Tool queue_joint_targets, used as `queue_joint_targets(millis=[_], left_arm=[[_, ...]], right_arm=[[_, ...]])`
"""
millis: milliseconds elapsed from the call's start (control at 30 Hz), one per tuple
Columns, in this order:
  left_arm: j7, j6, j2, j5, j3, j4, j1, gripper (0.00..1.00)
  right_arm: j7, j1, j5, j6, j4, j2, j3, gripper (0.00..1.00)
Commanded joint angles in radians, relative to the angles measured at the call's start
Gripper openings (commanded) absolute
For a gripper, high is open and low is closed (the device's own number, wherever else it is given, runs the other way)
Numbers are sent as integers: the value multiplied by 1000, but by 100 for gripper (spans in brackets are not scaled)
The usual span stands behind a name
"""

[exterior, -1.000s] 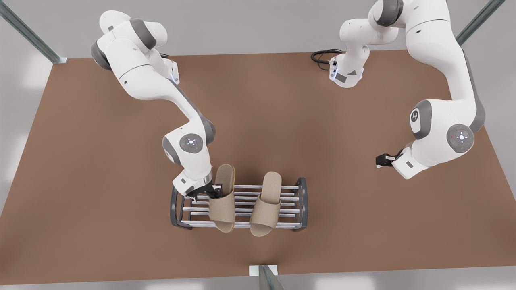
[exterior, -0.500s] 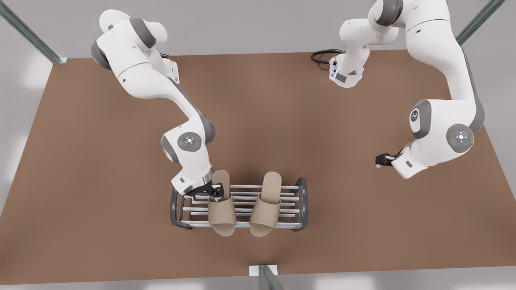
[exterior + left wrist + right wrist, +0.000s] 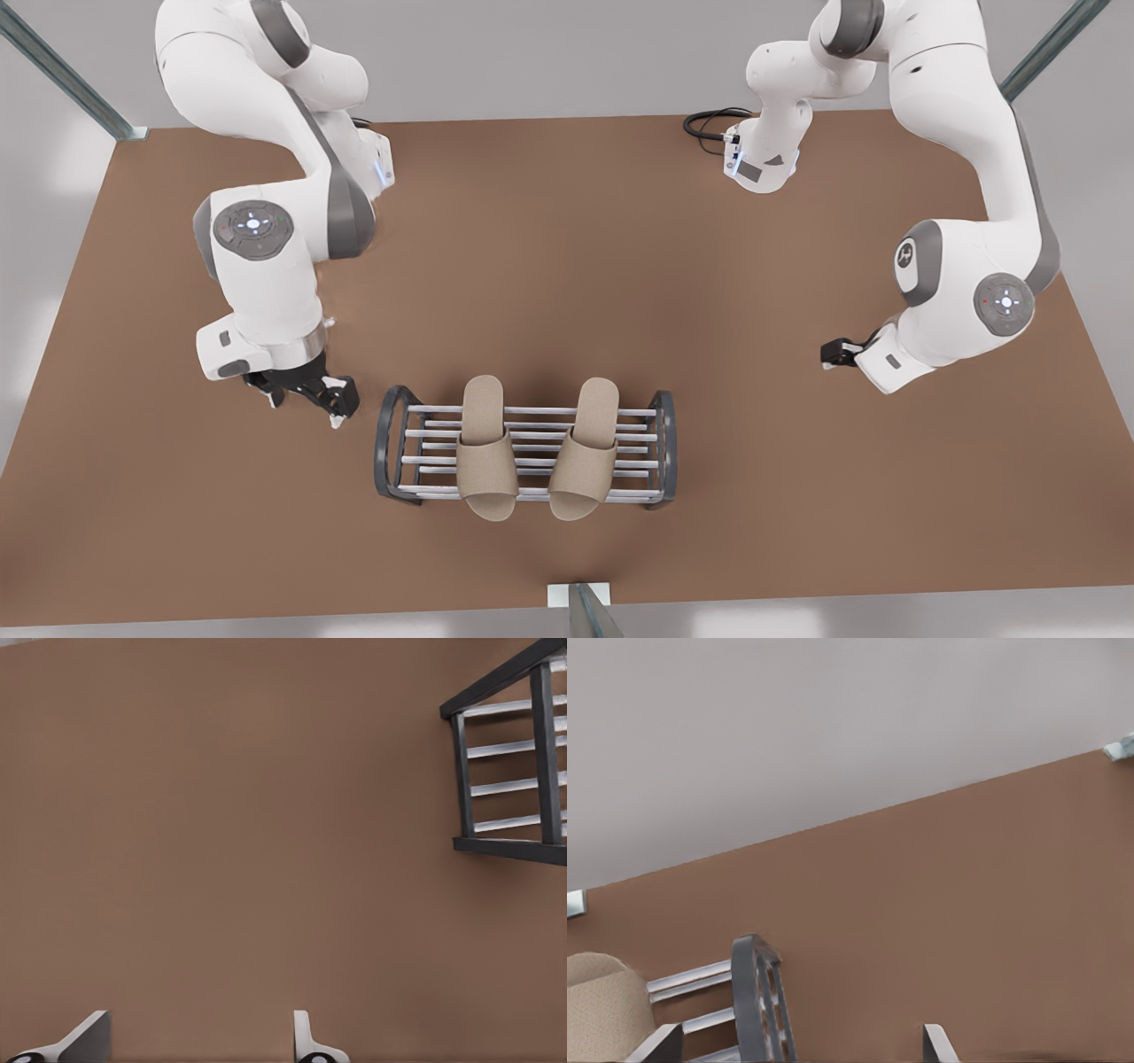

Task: Place the right shoe on the shoe rack with the right arm, and place the left shoe on the shoe rack with the left arm

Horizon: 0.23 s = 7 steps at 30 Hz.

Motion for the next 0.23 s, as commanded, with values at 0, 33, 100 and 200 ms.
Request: queue_joint_targets(millis=[0,33,100,200], left_arm=[[-5,9,5,43,-3,13,-11,100],[-65,8,22,50,-6,39,-18,100],[-105,-8,51,50,-4,97,-45,100],[-120,-8,51,47,-4,97,-47,100]], right_arm=[[-217,-4,-22,-179,20,12,-85,100],[-338,-63,38,-175,22,6,-110,100],[-593,-122,291,-162,10,-30,-187,100],[-748,-140,408,-165,-177,-172,-201,100]])
